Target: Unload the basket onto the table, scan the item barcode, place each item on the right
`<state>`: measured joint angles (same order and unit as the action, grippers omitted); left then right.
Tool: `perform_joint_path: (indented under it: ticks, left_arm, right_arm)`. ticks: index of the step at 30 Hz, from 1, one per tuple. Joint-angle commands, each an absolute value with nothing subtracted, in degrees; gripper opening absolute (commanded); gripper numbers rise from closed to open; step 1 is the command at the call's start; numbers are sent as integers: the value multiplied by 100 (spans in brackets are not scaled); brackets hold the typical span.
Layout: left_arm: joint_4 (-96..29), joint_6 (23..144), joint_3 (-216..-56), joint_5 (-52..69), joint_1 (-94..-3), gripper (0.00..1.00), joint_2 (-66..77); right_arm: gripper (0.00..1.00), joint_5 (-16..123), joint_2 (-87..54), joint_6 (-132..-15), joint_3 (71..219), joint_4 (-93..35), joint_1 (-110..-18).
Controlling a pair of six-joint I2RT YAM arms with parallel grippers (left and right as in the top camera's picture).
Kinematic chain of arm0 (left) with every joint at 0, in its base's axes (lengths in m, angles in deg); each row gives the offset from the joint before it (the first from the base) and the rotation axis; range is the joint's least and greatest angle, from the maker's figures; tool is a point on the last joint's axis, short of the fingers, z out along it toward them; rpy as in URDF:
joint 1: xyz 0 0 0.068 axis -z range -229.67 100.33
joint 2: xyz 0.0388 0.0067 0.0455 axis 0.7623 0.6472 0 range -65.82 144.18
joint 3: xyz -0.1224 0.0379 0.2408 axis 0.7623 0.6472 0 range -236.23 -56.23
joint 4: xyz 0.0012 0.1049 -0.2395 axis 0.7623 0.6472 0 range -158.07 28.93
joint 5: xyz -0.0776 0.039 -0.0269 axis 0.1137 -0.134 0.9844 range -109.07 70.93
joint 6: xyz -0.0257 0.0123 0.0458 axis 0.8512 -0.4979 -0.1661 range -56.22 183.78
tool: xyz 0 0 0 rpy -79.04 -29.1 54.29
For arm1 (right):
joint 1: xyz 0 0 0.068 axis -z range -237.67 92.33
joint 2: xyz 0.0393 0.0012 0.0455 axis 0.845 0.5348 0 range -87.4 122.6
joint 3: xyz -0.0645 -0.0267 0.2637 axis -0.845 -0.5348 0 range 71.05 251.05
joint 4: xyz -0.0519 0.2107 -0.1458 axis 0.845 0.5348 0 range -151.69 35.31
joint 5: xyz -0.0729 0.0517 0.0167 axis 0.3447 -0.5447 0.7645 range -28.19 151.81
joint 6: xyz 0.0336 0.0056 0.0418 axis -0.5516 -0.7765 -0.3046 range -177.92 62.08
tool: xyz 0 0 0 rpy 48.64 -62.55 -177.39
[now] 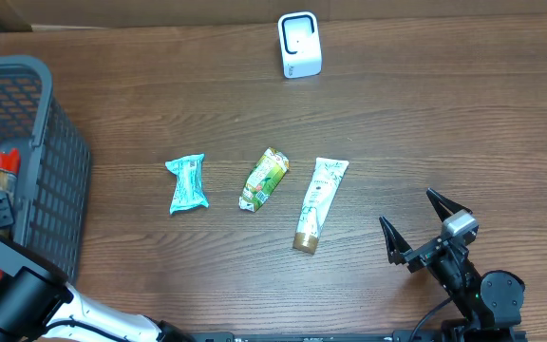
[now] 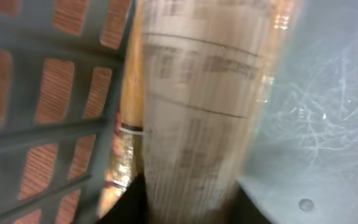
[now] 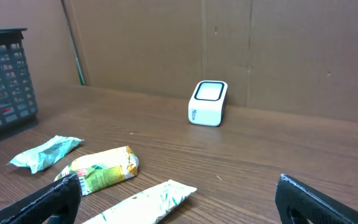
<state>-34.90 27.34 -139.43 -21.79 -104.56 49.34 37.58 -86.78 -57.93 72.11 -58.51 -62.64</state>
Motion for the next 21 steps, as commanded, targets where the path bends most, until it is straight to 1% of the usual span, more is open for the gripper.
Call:
perform_joint_path:
  ticks: [1,8,9,11,12,14,21]
  left_arm:
    - [-3401,2823,-13889,-1674,-10435,4,5102]
    - [-3276,2906,-13889,-1296,-10375,4,5102]
    - [-3276,2906,-13889,-1285,-10360,10,5102]
    - [-3276,2906,-13889,-1298,-10325,51,5102]
    - [-3278,2906,-13889,-1307,-10319,69,5102]
    - [-3309,2904,-13889,-1309,-10316,100,5102]
    - [-3512,2904,-13889,-1718,-10332,100,5106]
  right_arm:
    - [100,3729,-8721,-5817,7154,-5862,-6297]
    - [100,3729,-8721,-5817,7154,-5862,-6297]
    - [100,3729,-8721,-5817,7152,-5862,-6297]
    - [100,3729,-8721,-5817,7154,-5862,-6297]
    - [100,3729,-8721,-5817,7154,-5862,-6295]
    - [100,3729,-8721,-5817,7154,-5862,-6297]
    - [100,3729,-8721,-5817,7154,-5862,-6297]
